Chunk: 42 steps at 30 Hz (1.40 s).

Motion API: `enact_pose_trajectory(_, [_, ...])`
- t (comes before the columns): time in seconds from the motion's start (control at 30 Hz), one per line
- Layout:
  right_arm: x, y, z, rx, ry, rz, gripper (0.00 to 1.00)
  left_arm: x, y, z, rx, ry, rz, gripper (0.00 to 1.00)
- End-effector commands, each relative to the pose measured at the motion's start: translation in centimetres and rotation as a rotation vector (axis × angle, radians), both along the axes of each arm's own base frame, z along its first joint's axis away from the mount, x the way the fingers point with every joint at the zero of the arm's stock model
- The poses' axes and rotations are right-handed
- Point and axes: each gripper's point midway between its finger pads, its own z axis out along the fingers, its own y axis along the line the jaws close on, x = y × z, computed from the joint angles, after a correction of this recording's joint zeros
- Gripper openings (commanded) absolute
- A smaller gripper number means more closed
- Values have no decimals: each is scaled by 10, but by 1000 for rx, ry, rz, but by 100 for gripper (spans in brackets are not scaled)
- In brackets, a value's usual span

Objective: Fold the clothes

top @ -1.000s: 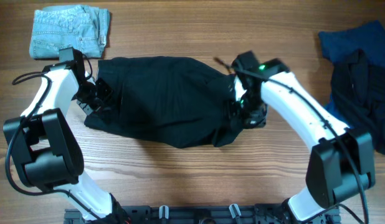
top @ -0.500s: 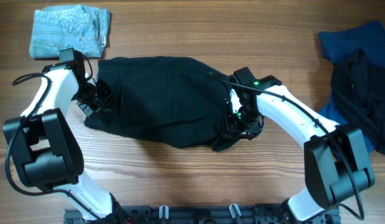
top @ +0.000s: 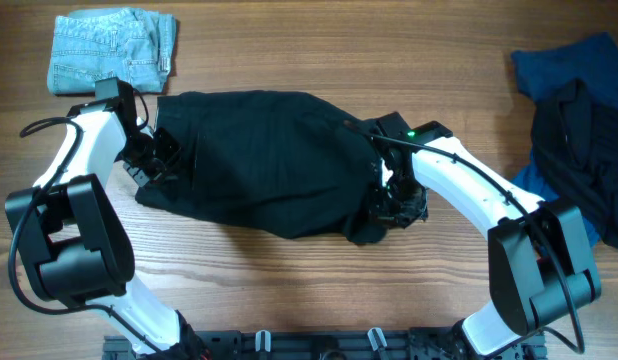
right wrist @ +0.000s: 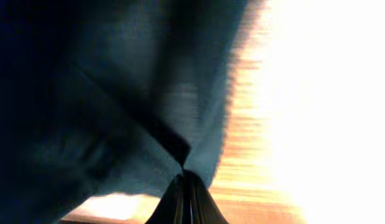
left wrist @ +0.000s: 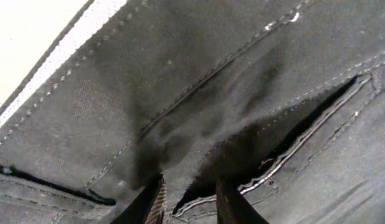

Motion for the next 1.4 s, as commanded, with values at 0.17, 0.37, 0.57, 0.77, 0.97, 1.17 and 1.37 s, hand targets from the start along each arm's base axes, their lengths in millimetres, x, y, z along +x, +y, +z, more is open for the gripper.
enact_pose_trajectory(0.17, [-6, -62, 11, -384, -41, -248, 4, -8, 22, -1, 120, 28, 5, 28])
enact_pose_trajectory(0.37, [5, -92, 12, -427, -59, -394, 4, -13, 33, -2, 150, 59, 90, 21])
enact_pose_trajectory(0.57, [19, -93, 7, -253, -48, -327, 24, -15, 43, -2, 152, 64, 129, 21])
enact_pose_trajectory(0.77, [35, -88, 19, -166, -87, -263, 58, -18, 41, -2, 145, 73, 124, 19])
enact_pose_trajectory(0.97, [71, -23, 56, 276, -256, 12, 85, -11, 19, 15, 24, -7, 39, 19])
enact_pose_trajectory(1.17, [87, -8, 57, 371, -347, 95, 99, 1, -4, 61, -35, -177, -72, 27])
enact_pose_trajectory(1.37, [91, -8, 41, 370, -332, 93, 100, 2, -54, 67, -95, -202, -211, 31])
